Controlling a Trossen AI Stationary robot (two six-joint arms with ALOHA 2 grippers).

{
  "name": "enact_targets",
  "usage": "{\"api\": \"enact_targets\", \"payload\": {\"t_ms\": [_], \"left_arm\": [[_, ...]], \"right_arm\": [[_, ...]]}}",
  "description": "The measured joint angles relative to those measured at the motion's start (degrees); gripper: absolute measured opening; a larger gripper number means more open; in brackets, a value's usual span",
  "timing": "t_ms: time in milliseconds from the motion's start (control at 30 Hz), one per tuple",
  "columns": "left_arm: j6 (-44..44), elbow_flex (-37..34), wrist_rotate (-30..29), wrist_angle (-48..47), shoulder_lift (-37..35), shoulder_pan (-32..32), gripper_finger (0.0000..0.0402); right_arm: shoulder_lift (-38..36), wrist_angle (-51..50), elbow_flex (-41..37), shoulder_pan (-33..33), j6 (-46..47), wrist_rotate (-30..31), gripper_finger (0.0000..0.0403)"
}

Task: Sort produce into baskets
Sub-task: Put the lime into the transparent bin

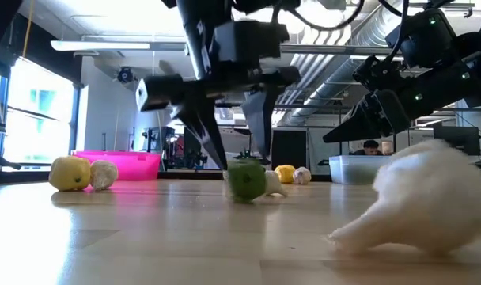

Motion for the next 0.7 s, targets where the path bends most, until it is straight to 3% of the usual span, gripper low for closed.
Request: {"api": "enact_targets", "payload": {"t_ms": [400,700], "left_arm": [[2.5,0.0,-0.7,2.9,0.9,1.8,0.0248],[9.4,0.0,0.2,5.0,2.7,1.8,0.0248]], "right_arm": [[0.0,-1.4,0.0,0.0,-0.1,-0.1,0.0121],[0.0,-1.5,0.0,0.0,-0.1,-0.2,0.0121]]}}
